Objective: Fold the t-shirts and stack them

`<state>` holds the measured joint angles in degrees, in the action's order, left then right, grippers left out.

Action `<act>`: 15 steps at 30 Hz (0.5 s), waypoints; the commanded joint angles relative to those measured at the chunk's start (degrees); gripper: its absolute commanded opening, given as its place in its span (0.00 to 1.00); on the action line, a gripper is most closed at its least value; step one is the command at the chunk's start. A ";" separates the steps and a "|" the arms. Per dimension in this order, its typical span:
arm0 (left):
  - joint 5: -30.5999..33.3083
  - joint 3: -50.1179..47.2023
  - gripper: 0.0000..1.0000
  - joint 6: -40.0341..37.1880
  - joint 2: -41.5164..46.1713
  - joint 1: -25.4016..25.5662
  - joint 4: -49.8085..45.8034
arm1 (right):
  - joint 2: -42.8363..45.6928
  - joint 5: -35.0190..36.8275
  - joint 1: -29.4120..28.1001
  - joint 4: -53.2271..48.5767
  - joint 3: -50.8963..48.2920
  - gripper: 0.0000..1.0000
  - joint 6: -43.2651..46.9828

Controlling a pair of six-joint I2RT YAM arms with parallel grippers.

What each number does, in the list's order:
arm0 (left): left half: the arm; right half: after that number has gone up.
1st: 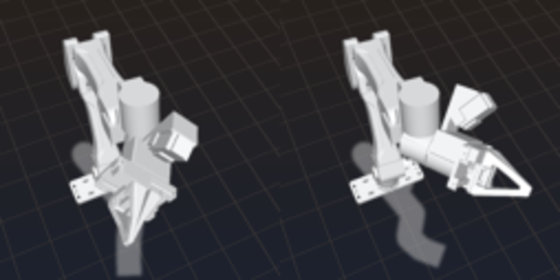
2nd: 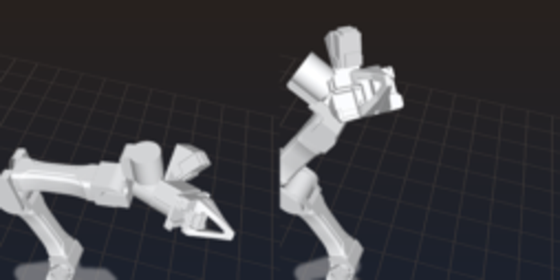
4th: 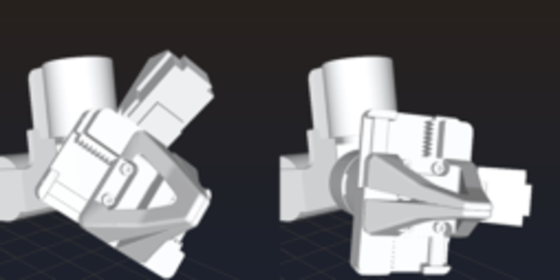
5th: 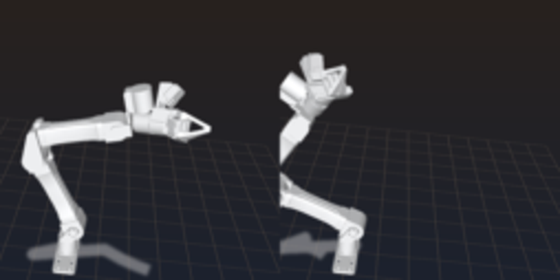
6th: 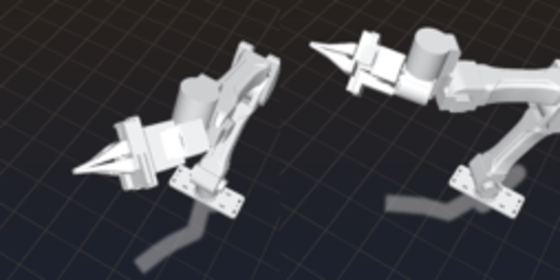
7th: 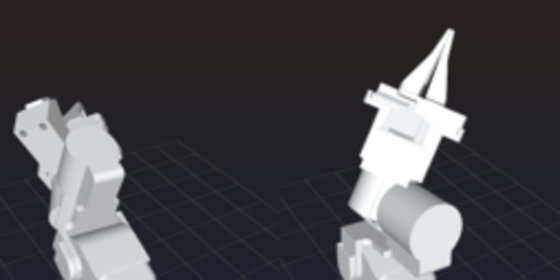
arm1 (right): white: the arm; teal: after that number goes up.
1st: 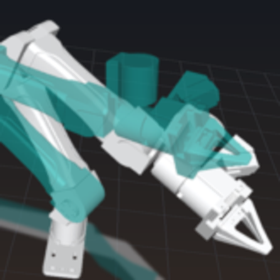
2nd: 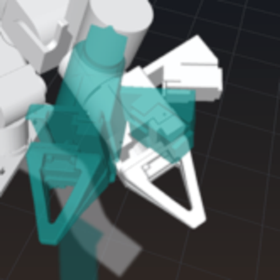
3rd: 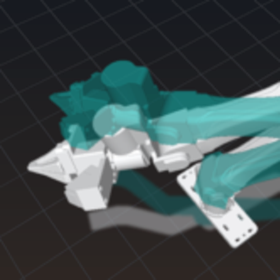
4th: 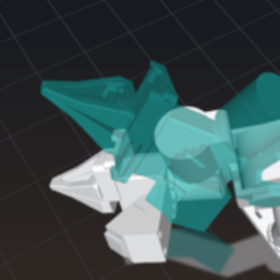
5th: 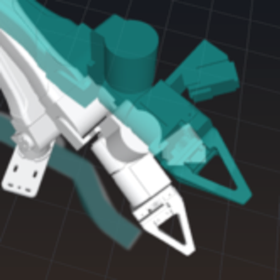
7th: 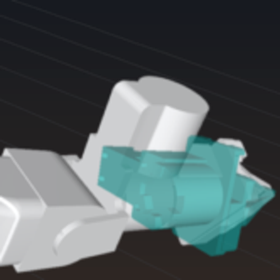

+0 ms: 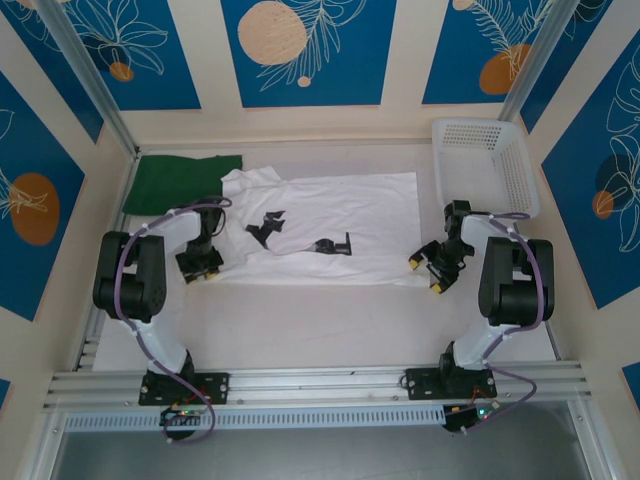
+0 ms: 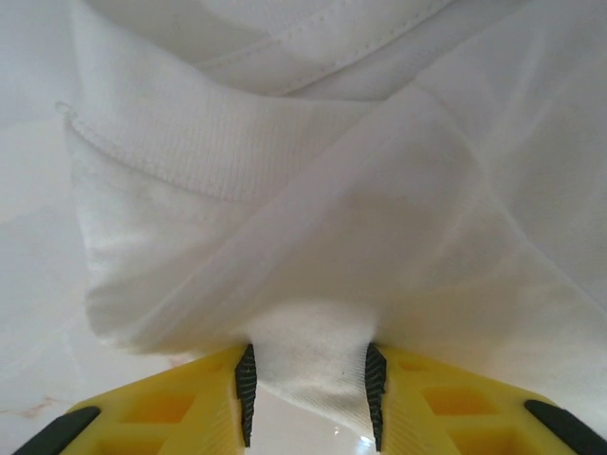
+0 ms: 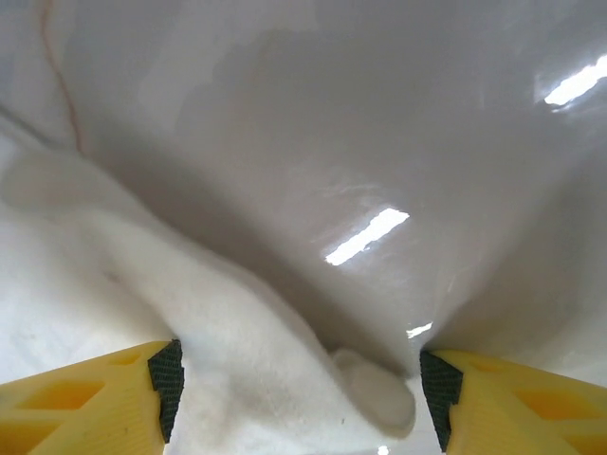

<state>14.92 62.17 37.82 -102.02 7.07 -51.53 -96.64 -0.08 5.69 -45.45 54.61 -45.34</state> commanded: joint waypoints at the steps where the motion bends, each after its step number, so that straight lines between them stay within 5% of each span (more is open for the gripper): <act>1: 2.71 -2.13 0.40 -1.72 2.18 -1.86 -3.83 | -0.57 4.36 1.07 -4.98 -2.67 0.71 0.26; 8: -8.53 3.16 0.52 -1.89 10.35 -1.12 -5.80 | 16.45 -1.36 -2.82 -3.27 -3.82 0.66 1.95; 10: -9.24 5.98 0.51 -1.23 12.33 -0.05 -7.23 | 20.05 -4.49 -3.66 -2.23 -4.52 0.53 1.68; 15: -14.62 6.39 0.27 1.12 14.14 2.74 -4.10 | 17.61 -10.95 -5.85 -1.09 -4.76 0.21 0.27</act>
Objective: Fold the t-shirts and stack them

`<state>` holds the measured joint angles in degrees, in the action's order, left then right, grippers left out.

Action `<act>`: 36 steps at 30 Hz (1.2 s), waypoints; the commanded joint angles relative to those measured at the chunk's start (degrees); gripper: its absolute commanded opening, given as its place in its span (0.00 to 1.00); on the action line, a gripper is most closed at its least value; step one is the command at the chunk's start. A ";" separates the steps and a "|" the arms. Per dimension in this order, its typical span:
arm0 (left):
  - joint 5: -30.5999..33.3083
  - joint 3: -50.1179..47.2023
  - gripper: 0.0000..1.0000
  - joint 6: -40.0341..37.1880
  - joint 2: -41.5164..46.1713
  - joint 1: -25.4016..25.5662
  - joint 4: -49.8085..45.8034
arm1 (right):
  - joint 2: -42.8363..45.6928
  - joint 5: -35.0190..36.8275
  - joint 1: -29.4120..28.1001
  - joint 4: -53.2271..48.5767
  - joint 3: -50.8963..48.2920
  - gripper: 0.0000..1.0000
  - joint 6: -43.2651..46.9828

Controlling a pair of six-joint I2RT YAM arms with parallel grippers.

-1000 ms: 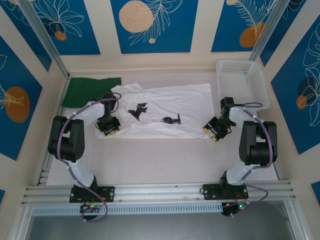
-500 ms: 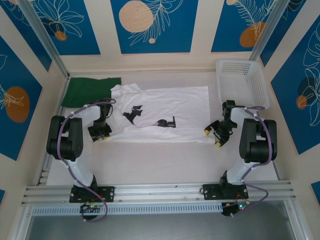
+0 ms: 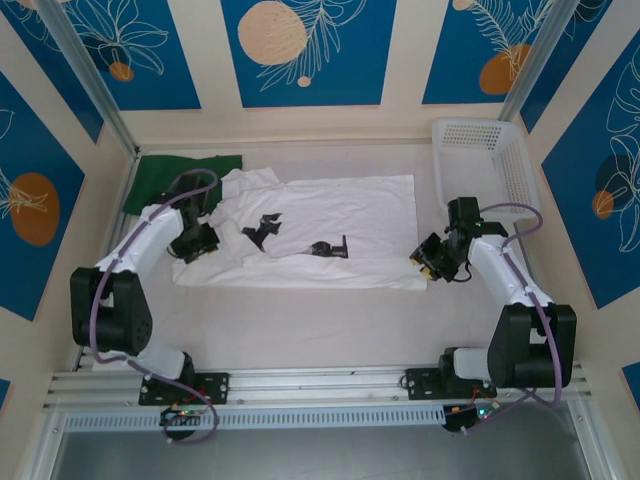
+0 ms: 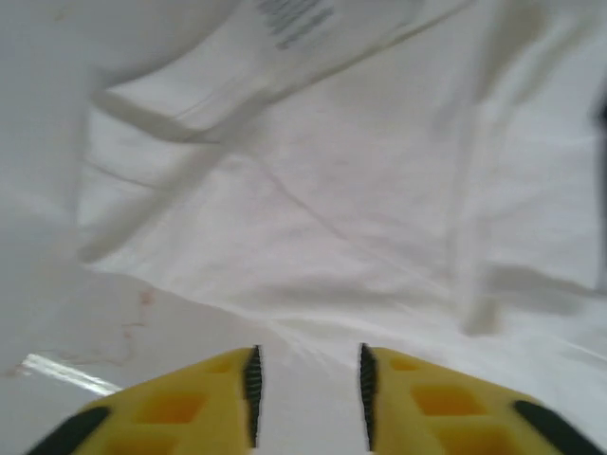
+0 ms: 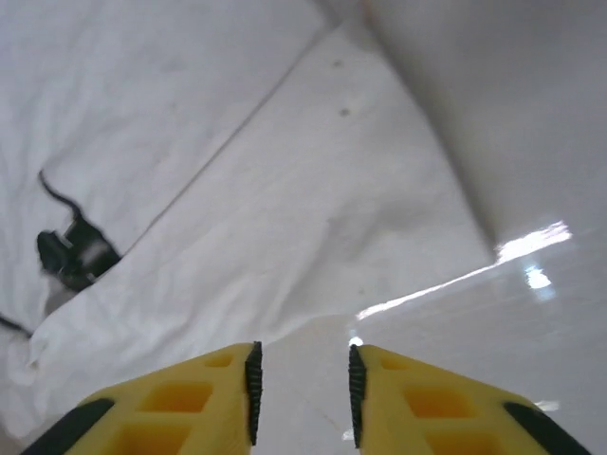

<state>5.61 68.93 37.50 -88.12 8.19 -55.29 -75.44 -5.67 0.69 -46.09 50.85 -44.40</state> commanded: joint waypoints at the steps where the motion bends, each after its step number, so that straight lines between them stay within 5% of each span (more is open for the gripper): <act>1: -6.39 -1.18 0.23 2.11 -0.24 2.15 1.11 | -5.55 -5.49 -1.18 -0.59 -0.79 0.16 -0.98; 6: -8.59 -6.28 0.18 4.26 -3.89 2.47 8.77 | -11.52 -3.15 -2.25 2.98 -1.55 0.12 -3.56; 14: 0.99 -8.64 0.18 1.49 -11.83 0.78 9.32 | -24.16 5.64 -1.78 -5.53 2.17 0.21 -4.16; 17: 3.21 -10.29 0.20 1.53 -11.48 0.08 8.36 | -23.82 7.40 -0.49 -6.47 0.70 0.36 -4.62; 20: 3.35 -12.01 0.20 1.21 -10.65 -0.30 7.60 | -22.49 8.84 0.99 -7.03 -0.52 0.41 -4.62; 36: -2.03 -25.85 0.23 8.28 3.15 -0.18 1.86 | -16.29 9.05 7.12 -8.36 -7.79 0.52 -1.07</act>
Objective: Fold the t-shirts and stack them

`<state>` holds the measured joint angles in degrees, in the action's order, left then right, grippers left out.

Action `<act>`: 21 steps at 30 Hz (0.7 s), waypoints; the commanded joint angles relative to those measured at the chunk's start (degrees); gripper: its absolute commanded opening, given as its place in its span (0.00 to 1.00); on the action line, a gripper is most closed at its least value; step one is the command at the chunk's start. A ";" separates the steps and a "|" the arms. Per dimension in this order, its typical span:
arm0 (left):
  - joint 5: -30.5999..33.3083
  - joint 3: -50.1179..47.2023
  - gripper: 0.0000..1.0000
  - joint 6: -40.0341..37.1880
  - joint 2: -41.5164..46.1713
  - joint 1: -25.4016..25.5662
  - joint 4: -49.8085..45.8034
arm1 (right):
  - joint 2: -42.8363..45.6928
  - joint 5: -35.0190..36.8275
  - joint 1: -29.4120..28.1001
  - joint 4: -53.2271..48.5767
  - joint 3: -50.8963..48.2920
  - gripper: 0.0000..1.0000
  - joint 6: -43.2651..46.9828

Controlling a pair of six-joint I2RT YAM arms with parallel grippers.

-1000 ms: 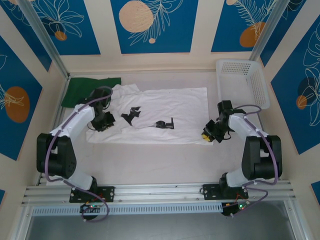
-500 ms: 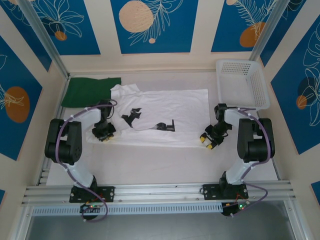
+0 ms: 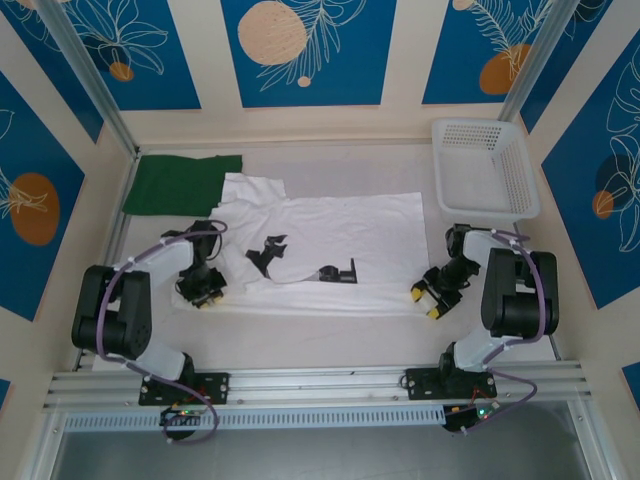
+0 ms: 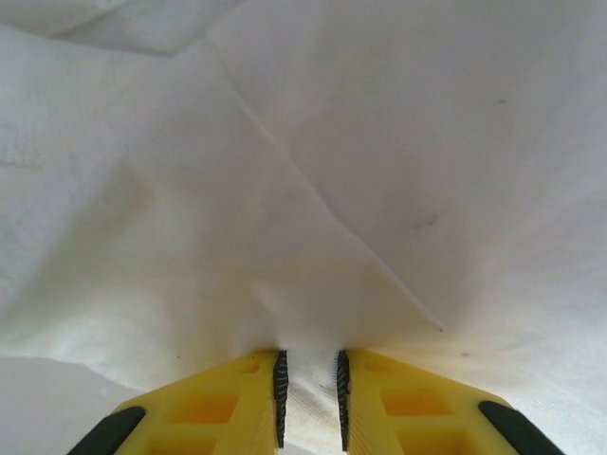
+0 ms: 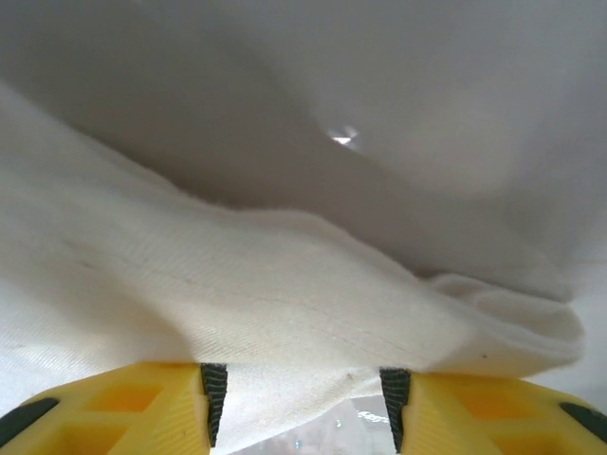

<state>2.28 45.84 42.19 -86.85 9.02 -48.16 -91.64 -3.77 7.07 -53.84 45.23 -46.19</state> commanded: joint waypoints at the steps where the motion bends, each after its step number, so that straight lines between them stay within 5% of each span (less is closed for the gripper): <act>1: 1.06 -3.79 0.22 4.70 2.93 -0.96 -6.04 | 0.15 7.19 0.82 -1.02 -2.05 0.52 0.59; 11: 0.49 -9.03 0.25 12.55 15.80 -1.01 -13.27 | 7.42 7.79 0.58 -3.87 -1.31 0.66 -0.46; 17: 2.00 3.06 0.32 10.49 16.59 -1.20 -17.41 | 17.45 9.11 -2.40 -4.71 5.84 0.77 -0.07; 21: 1.63 12.88 0.35 7.83 13.49 -1.23 -17.93 | 17.02 3.25 -11.65 2.05 12.35 0.76 2.55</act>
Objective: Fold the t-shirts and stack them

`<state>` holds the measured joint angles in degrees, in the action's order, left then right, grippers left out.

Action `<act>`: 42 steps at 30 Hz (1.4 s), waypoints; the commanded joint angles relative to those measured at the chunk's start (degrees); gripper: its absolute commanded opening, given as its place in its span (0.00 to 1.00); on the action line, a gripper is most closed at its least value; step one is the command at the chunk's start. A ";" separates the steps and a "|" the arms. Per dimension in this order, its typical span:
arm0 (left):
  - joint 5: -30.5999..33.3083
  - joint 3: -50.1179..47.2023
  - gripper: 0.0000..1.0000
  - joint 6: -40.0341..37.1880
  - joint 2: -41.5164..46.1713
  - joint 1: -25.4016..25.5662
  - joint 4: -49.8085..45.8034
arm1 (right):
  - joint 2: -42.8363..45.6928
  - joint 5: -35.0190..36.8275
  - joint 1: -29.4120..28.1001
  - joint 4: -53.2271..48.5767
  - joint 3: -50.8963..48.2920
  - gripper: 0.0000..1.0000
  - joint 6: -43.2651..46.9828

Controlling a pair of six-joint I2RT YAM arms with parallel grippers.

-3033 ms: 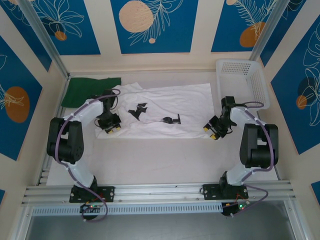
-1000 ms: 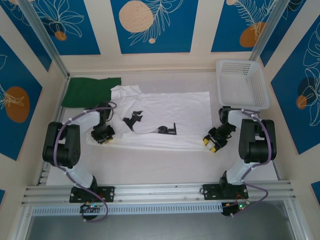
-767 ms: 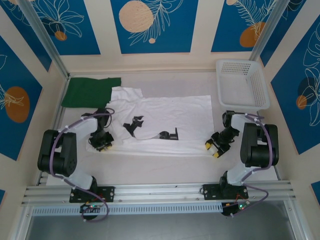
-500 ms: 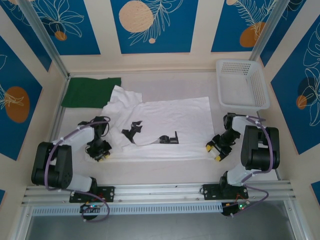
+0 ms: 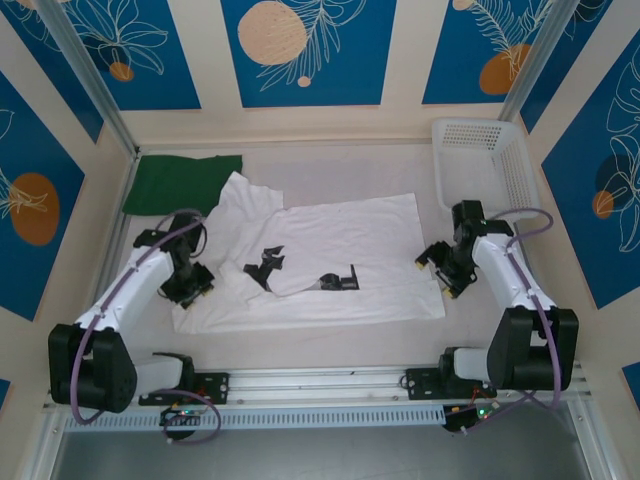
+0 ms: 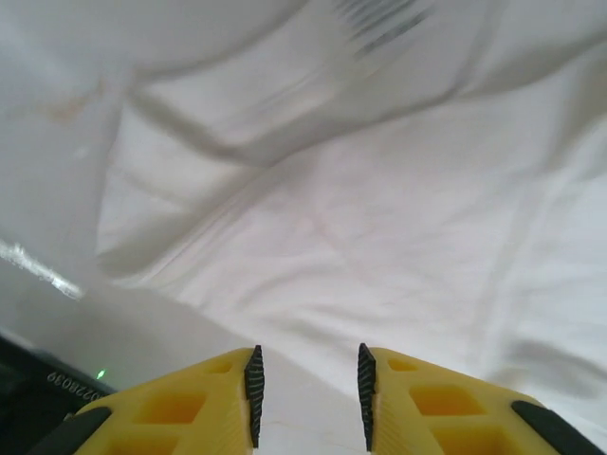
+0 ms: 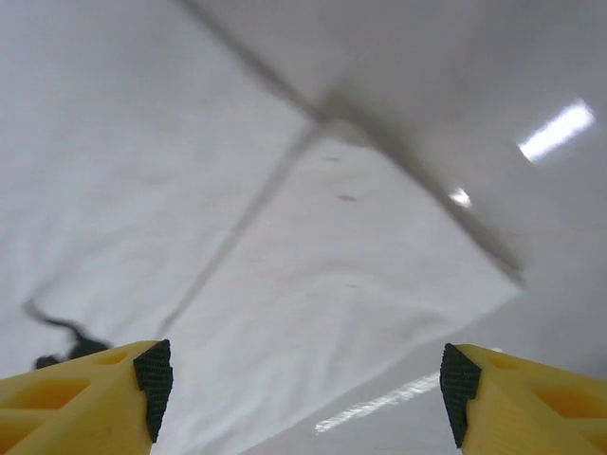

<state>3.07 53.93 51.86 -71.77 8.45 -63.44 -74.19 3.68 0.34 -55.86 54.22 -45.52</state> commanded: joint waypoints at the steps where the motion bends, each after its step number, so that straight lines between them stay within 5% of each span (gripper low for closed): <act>1: -0.06 6.74 0.34 -2.92 -2.76 -0.78 -2.19 | -1.55 -6.86 -8.60 6.29 4.86 0.72 2.44; 8: -5.31 8.84 0.23 -8.70 -12.90 -2.42 1.56 | -21.86 -10.90 -36.94 8.45 26.18 0.56 13.83; 14: -13.46 4.61 0.19 -11.23 -19.36 -6.72 7.66 | -39.56 -11.43 -50.58 4.13 44.40 0.46 22.07; 19: -15.38 2.65 0.18 -12.45 -23.51 -8.71 10.63 | -47.27 -12.71 -55.21 3.96 51.93 0.44 24.07; 24: -17.51 1.39 0.18 -14.52 -24.90 -11.96 12.28 | -53.23 -6.70 -59.73 1.46 58.87 0.47 26.62; 42: -18.05 -1.02 0.18 -17.94 -27.07 -13.50 13.34 | -67.82 5.57 -64.14 -9.27 75.69 0.54 28.95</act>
<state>-14.81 54.06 35.35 -96.95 -4.23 -49.93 -140.49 6.35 -63.22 -61.39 127.04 -17.67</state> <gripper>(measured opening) 0.179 0.534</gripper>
